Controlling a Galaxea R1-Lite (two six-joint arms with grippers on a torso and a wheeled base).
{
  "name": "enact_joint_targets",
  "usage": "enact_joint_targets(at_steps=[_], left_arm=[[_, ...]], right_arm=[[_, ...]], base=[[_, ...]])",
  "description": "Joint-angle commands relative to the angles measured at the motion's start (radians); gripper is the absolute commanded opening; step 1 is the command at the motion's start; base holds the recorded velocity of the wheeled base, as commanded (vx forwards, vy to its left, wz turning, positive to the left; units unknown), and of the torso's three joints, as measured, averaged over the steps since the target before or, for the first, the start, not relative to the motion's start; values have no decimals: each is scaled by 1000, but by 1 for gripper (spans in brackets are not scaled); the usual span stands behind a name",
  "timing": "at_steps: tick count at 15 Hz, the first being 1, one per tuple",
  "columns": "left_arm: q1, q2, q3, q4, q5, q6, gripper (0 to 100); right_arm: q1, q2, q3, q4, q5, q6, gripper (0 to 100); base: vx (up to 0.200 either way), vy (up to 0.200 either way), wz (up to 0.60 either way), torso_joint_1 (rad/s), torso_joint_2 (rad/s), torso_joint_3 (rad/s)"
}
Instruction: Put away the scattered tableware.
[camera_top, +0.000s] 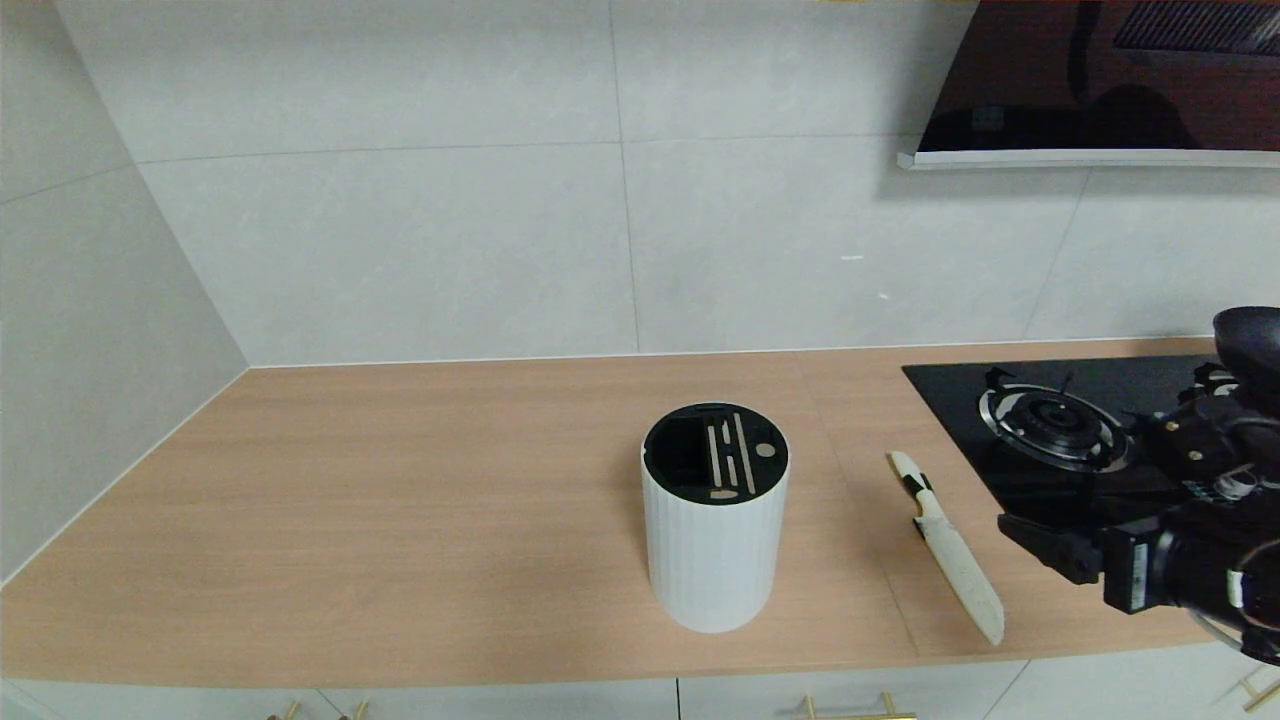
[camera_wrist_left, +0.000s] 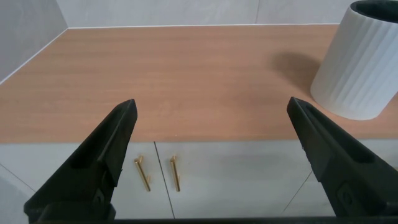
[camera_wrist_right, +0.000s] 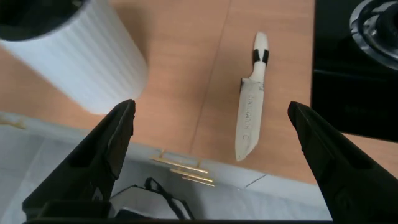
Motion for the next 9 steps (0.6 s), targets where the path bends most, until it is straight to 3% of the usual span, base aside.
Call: enact_joint_targets(at_steps=[1,9], left_arm=[[0,0,0,0,0,0,100],[0,0,0,0,0,0,100]], right_arm=[[6,288,-12,-129,-44,-4,100],[-27,607,-30,-410,-99,-17,100]], base=[[0,0,0,0,0,0],[0,0,0,0,0,0]])
